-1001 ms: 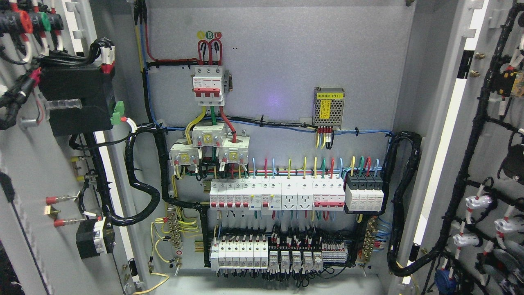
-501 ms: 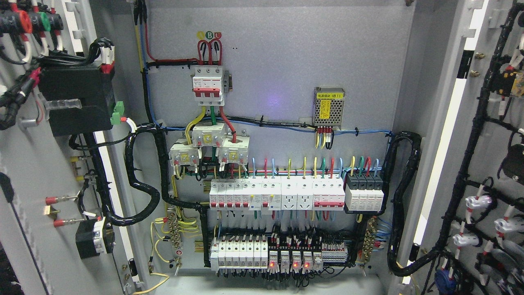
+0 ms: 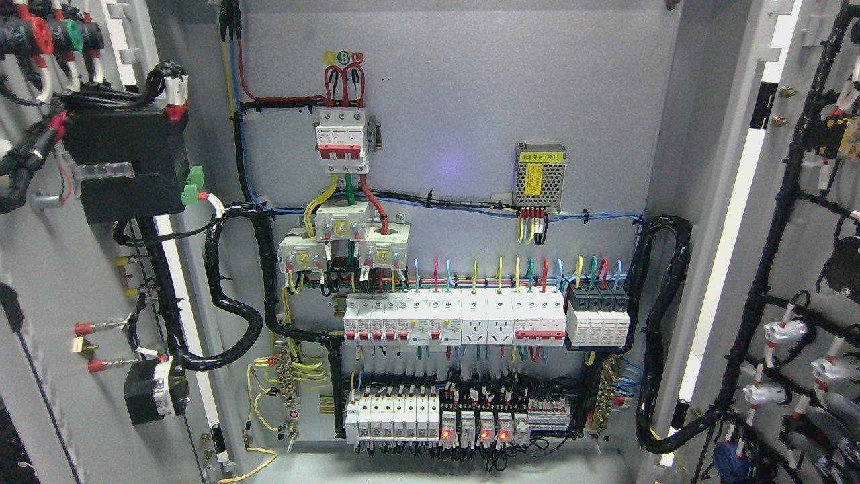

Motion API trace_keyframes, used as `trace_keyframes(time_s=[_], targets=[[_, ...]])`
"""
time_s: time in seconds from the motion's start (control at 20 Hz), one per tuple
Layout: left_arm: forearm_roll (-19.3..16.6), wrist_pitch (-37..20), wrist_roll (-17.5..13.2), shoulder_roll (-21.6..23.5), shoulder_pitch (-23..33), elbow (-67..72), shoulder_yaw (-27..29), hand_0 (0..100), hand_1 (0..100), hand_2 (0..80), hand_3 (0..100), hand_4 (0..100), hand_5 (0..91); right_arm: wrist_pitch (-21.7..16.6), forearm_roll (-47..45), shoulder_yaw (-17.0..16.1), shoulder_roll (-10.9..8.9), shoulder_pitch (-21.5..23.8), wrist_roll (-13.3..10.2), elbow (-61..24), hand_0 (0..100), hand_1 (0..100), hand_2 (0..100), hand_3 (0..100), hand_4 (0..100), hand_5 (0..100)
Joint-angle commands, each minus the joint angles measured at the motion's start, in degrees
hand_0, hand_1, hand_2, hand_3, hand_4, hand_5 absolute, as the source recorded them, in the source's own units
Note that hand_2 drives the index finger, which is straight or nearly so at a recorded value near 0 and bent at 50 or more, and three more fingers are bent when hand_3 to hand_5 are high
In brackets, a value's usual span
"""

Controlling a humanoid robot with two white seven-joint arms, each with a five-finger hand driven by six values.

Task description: Open door with both hands

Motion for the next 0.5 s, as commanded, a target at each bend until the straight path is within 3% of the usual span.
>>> trace_keyframes(time_s=[0.0, 0.15, 0.45], targets=[[5.27, -51.68, -0.05, 2.09, 4.22, -3.88, 15.10, 0, 0, 0.0, 0, 0, 0.0, 0.03, -0.17, -0.40, 1.92, 0.27, 0.06, 1.76, 0, 0, 0, 0, 0, 0], [9.57, -51.59, -0.05, 3.32, 4.50, -2.83, 21.16, 0, 0, 0.0, 0, 0, 0.0, 0.03, -0.17, -1.80, 3.23, 0.36, -0.03, 2.38, 0, 0, 0, 0, 0, 0], [18.18, -51.24, -0.05, 12.45, 3.70, 5.86, 30.84, 0, 0, 0.0, 0, 0, 0.0, 0.03, -0.17, -5.84, 6.40, 0.44, -0.12, 4.23, 0, 0, 0, 0, 0, 0]])
